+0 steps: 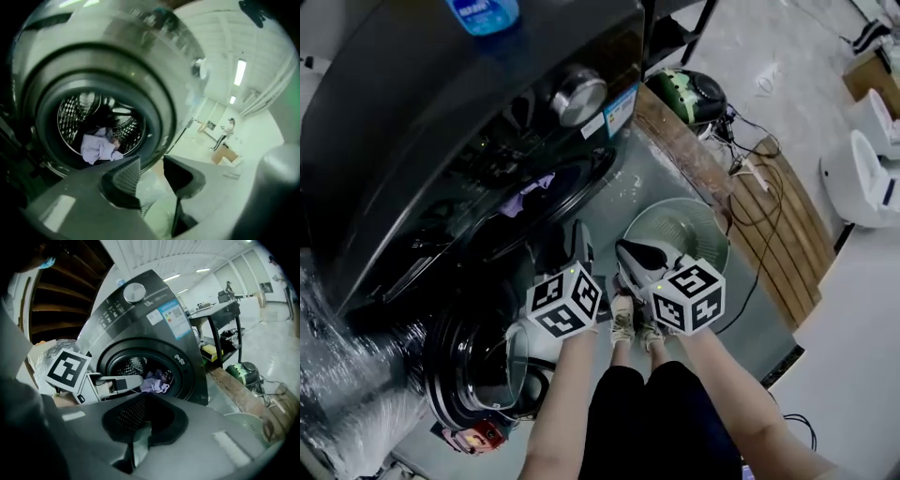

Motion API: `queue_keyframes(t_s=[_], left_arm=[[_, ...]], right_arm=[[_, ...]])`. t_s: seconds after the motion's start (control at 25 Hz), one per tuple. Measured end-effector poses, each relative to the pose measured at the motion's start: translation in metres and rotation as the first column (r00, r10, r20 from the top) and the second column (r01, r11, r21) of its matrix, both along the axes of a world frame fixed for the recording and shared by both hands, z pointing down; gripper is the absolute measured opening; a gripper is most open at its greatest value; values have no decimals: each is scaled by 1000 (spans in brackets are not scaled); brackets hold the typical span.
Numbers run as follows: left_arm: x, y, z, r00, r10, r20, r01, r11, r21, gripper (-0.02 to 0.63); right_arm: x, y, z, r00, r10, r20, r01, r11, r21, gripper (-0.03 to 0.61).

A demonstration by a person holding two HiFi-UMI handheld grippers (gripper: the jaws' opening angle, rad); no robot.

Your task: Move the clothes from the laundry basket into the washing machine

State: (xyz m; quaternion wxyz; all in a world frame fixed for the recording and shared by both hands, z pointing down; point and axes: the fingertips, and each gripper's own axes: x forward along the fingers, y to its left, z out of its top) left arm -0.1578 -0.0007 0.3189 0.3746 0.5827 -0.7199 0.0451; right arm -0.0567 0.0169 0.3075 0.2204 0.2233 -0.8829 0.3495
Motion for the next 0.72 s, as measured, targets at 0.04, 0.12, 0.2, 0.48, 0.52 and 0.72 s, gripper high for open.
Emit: queue_keyframes(t_s=[0.04,0.12,0.2,0.48,0.52,0.72], left_arm=[[6,3,-16,1000,20,0,-20,1000,13,149],[15,12,-47,998,57,7,-57,998,31,100],[23,21,-75,996,90,22,-91,995,43,46],[65,39,-164,969,224,103,-233,969,85,2],[72,42,-176,964,243,110,-254,963,92,2],[95,60,-231,939,316,135,-333,934,132,2]], right_arm=[[2,2,-15,1000,-12,-7,12,1000,22,28],[7,6,-42,999,-26,-21,28,998,55,28],[14,9,-67,999,-26,-29,28,997,71,28],[36,19,-156,999,-20,-40,25,990,139,28],[40,22,-169,999,-17,-38,23,988,154,28],[56,30,-225,999,21,-40,-11,971,237,28]])
